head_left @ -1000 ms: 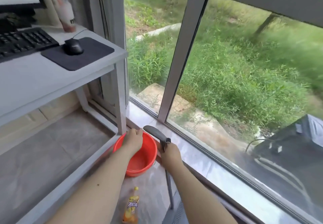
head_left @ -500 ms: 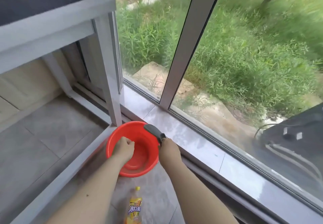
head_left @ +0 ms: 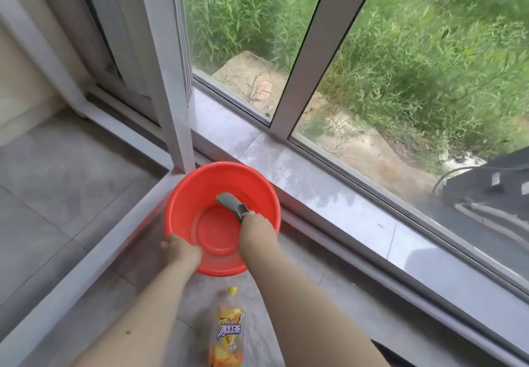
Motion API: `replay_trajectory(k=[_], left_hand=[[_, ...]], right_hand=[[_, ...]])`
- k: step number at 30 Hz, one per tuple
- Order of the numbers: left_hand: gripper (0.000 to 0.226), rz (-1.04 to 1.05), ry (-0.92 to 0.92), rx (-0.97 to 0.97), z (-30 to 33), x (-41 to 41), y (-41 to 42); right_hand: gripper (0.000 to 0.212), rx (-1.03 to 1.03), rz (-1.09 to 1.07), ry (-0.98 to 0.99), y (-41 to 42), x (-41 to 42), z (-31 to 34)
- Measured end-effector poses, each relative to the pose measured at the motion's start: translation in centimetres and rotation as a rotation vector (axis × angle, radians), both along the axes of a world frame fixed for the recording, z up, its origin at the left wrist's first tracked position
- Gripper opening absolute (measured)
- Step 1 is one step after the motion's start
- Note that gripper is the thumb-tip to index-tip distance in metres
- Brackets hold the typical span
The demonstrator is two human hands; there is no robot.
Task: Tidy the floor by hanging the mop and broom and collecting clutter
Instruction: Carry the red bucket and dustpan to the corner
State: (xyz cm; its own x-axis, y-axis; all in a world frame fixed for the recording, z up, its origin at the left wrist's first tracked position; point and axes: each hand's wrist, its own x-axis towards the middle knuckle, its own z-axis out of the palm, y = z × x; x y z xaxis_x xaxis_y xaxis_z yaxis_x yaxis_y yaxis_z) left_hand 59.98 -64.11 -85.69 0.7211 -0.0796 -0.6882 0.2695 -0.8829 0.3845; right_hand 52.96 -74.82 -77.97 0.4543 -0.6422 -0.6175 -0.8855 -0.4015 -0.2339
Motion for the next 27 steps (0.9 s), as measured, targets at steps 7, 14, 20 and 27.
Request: replay_trajectory(k=[7, 14, 20, 27], left_hand=[[0.082, 0.101, 0.117, 0.076, -5.3, 0.1, 0.6], [0.092, 0.212, 0.241, 0.054, -8.0, 0.8, 0.1], [0.059, 0.255, 0.269, -0.013, -7.6, 0.4, -0.9], [0.047, 0.278, 0.262, -0.203, -4.2, -1.1, -2.3]], right_hand=[[0.034, 0.028, -0.017, 0.020, 1.7, 1.5, -3.8], [0.035, 0.078, -0.024, 0.075, 2.2, 1.9, -5.5], [0.032, 0.045, -0.042, 0.059, 2.5, 2.0, -5.3], [0.034, 0.051, -0.096, 0.064, 2.7, 0.0, -2.7]])
